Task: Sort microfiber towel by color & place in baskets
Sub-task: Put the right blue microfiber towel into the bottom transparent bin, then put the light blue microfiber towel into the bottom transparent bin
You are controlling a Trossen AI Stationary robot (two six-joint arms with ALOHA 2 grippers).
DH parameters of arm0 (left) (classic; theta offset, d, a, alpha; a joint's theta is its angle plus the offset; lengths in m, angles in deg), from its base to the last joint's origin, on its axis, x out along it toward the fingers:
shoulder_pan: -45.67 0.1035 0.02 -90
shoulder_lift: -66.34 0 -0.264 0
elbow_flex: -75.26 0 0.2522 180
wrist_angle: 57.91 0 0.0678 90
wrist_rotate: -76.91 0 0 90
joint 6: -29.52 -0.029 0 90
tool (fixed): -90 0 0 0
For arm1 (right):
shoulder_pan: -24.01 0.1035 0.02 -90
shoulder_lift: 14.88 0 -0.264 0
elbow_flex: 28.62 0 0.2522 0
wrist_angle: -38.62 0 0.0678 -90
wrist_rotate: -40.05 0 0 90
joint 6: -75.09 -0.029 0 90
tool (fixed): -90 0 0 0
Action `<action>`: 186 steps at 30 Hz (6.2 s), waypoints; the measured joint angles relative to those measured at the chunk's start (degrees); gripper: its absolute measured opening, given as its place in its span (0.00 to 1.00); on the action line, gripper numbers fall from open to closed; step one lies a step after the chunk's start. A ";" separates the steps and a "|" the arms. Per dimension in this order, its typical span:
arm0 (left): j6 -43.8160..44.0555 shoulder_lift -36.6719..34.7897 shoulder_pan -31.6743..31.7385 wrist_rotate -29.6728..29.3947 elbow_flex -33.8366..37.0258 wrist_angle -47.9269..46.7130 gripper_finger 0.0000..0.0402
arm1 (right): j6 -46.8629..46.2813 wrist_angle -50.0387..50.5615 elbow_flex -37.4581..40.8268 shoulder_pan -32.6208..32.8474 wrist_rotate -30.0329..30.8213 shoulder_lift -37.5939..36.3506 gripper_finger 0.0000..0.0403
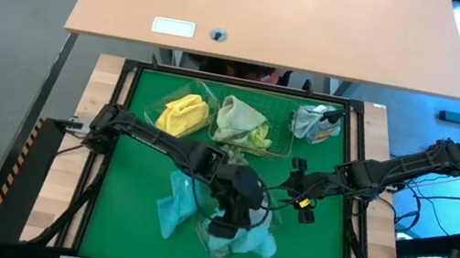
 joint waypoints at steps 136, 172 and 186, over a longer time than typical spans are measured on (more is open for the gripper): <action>-15.04 -42.74 6.12 -26.52 43.67 11.85 0.35 | 21.82 0.65 10.01 -30.77 21.23 2.03 0.46; -14.97 -42.74 6.12 -26.51 43.69 12.24 0.35 | 29.99 -21.04 20.93 -38.81 30.00 6.40 0.45; -14.88 -42.74 6.12 -26.50 43.69 12.22 0.35 | 29.95 -21.07 20.93 -38.66 24.46 6.38 0.23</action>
